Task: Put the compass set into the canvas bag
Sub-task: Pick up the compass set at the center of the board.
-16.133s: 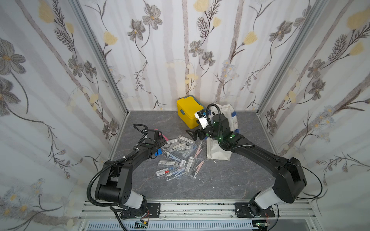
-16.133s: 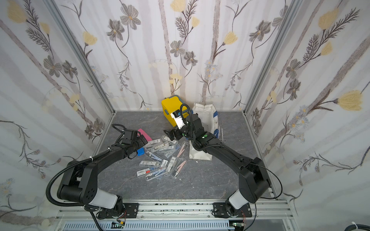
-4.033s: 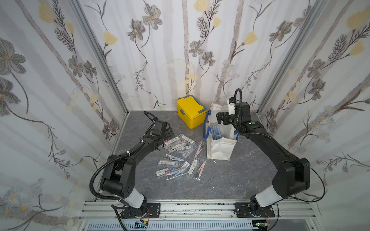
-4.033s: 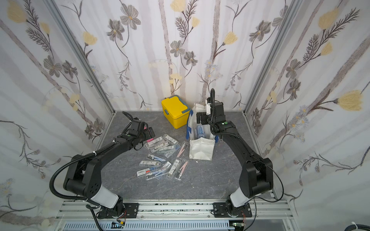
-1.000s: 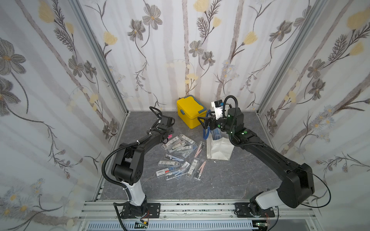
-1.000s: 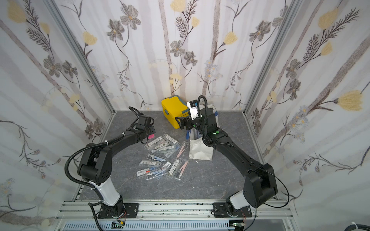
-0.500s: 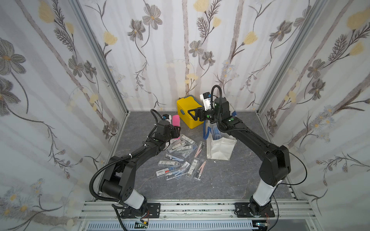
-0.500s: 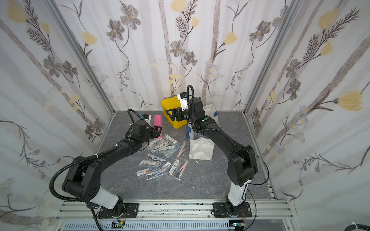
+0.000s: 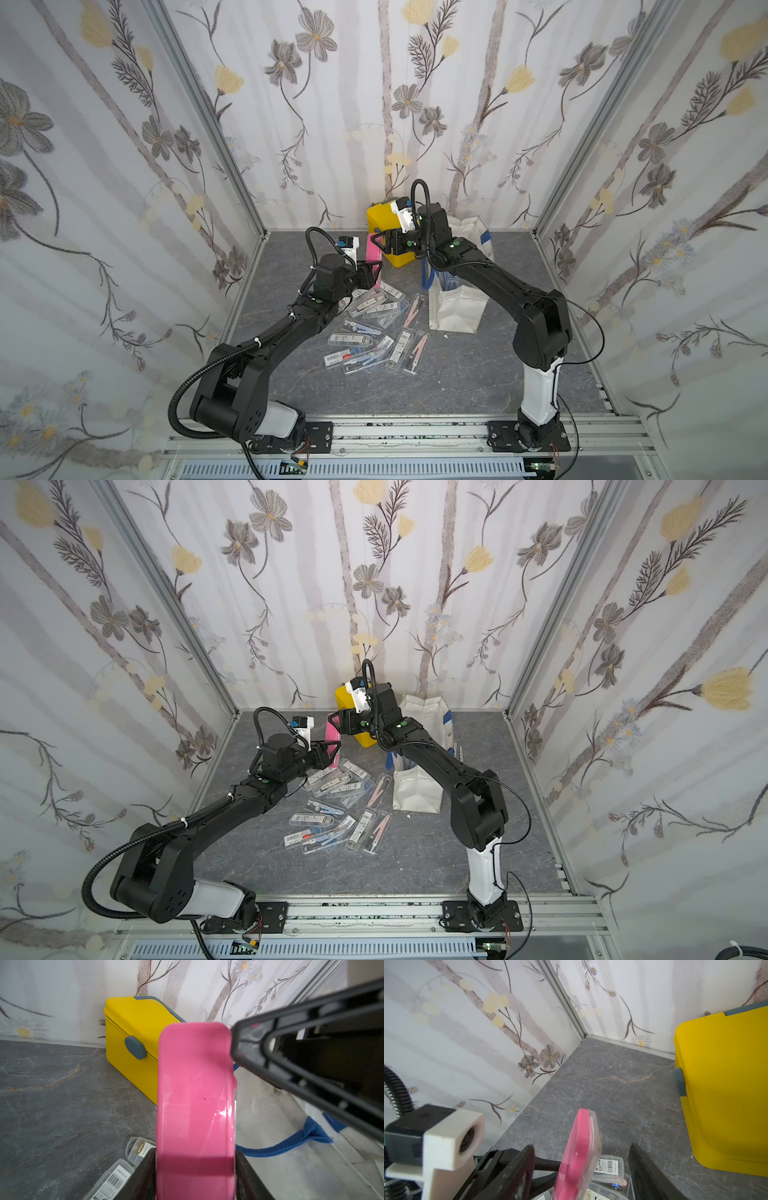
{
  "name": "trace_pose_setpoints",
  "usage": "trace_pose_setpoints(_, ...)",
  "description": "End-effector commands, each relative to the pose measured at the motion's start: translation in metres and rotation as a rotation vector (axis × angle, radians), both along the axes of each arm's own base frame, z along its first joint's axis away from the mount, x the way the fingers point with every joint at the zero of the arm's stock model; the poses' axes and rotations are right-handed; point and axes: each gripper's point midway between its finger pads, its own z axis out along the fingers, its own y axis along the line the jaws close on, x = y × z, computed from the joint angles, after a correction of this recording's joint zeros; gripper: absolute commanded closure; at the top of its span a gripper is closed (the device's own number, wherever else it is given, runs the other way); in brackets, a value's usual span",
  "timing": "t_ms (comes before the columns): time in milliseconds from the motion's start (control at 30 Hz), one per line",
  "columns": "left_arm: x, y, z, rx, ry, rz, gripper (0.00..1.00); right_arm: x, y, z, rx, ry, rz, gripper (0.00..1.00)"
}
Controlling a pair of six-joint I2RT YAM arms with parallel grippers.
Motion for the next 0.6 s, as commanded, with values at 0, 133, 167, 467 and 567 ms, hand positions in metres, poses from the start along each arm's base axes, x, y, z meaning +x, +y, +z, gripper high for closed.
trace_pose_setpoints(0,-0.001,-0.001,0.015,-0.011,-0.062,-0.013,0.51,-0.002,0.008,-0.004,0.006,0.026,0.007,0.34)
trace_pose_setpoints(133,0.0,0.001,0.014,-0.007,-0.064,0.0,0.5,-0.005,0.016,-0.01,0.007,0.042,0.01,0.42)
trace_pose_setpoints(167,0.0,0.001,0.014,-0.006,-0.065,0.002,0.5,-0.006,0.017,-0.011,0.009,0.047,0.012,0.44)
trace_pose_setpoints(467,0.004,0.004,0.009,0.011,-0.056,0.025,0.5,-0.005,0.022,-0.014,0.034,0.071,0.006,0.66)
trace_pose_setpoints(567,0.005,0.004,0.008,0.016,-0.053,0.027,0.5,-0.005,0.023,-0.015,0.039,0.077,0.008,0.69)
